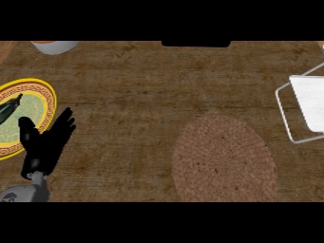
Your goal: Pick the cupcake from the placemat and place it in the tiered shelf
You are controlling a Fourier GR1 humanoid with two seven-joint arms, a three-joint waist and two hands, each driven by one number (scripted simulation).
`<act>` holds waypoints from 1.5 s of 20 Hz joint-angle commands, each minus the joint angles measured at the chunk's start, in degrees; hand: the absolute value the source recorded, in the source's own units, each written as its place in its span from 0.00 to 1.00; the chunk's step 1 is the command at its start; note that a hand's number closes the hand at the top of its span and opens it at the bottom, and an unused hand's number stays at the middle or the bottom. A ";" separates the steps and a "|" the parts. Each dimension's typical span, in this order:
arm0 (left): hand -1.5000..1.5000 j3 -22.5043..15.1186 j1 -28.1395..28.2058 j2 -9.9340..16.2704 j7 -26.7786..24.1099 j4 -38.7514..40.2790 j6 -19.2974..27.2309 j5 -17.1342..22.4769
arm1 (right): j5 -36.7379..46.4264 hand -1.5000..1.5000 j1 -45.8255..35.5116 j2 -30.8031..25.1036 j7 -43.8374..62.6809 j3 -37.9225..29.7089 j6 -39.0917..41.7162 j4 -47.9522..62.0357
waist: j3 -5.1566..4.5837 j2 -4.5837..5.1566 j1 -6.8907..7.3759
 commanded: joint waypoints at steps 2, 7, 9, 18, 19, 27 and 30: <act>0.50 0.33 -2.89 -0.41 1.98 2.98 -0.45 0.50 | 6.43 1.00 -7.10 -2.70 -9.35 7.02 2.03 12.31 | -0.19 0.59 0.94; 0.50 -1.96 1.30 -2.85 -0.22 1.15 0.69 -1.77 | 13.68 1.00 -11.25 2.66 -15.03 13.37 -1.40 16.97 | -0.17 0.28 0.36; 0.50 -0.29 0.20 -1.42 -0.16 2.39 -0.30 -0.98 | 15.28 1.00 -16.09 2.86 -14.72 15.39 -1.24 20.79 | -0.19 0.31 0.49; 0.50 -0.35 -1.33 -3.54 -1.57 4.69 1.20 -2.37 | 25.37 1.00 -22.83 11.11 -23.59 19.39 -6.97 30.31 | -0.18 0.25 -0.21; 0.50 0.49 0.20 -0.99 3.61 -1.25 -0.35 -0.46 | 24.55 1.00 -26.68 8.74 -23.26 18.62 -3.20 33.65 | -0.16 0.17 0.25; 0.50 1.63 0.24 -0.47 1.33 1.26 -2.16 -0.46 | 28.19 1.00 -29.87 11.67 -29.68 17.81 -3.61 39.89 | -0.16 0.06 -0.43; 0.50 2.24 -0.92 -1.30 -0.88 6.02 -1.51 -1.14 | 31.46 1.00 -30.60 8.67 -31.03 20.25 -0.14 40.74 | -0.20 0.18 -0.70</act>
